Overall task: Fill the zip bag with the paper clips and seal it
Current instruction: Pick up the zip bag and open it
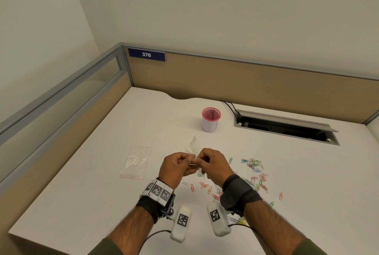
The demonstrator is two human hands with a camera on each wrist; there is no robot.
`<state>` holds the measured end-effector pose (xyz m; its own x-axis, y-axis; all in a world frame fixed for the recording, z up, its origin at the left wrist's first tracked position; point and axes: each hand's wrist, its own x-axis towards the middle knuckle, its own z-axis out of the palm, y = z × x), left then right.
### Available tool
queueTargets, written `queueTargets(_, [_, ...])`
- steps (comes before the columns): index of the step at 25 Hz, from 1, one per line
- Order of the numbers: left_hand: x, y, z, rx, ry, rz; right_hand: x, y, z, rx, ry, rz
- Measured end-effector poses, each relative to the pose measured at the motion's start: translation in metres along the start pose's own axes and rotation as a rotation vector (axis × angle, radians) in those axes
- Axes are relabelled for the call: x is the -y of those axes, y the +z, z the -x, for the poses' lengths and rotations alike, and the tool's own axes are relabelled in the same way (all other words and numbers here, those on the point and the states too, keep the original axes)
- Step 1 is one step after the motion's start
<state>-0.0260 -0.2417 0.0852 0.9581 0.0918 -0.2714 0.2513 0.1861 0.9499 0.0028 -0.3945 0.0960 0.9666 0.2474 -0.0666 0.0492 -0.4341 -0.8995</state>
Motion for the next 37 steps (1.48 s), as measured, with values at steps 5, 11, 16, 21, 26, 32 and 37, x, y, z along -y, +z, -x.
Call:
queueTargets(5, [0.003, -0.004, -0.002, -0.012, 0.022, -0.11, 0.001, 0.002, 0.0, 0.003, -0.013, 0.04])
queueTargets(11, [0.007, -0.008, -0.003, 0.053, 0.042, -0.272, 0.004, 0.002, -0.002, 0.037, -0.024, 0.219])
queueTargets(16, [0.006, -0.011, -0.003, 0.137, 0.022, -0.211, 0.007, 0.001, 0.003, 0.079, 0.046, -0.019])
queueTargets(21, [0.003, -0.015, -0.005, 0.151, -0.017, -0.184, 0.009, 0.007, 0.004, 0.048, 0.077, -0.121])
queueTargets(26, [0.01, -0.016, 0.0, 0.218, 0.053, -0.406, 0.009, 0.003, 0.0, 0.085, 0.027, 0.117])
queueTargets(32, [0.006, -0.012, 0.002, 0.098, 0.153, -0.664, 0.015, 0.009, 0.003, 0.024, 0.05, 0.141])
queueTargets(37, [0.007, 0.003, 0.004, -0.015, 0.224, -1.033, 0.017, 0.02, 0.0, -0.091, 0.086, 0.327])
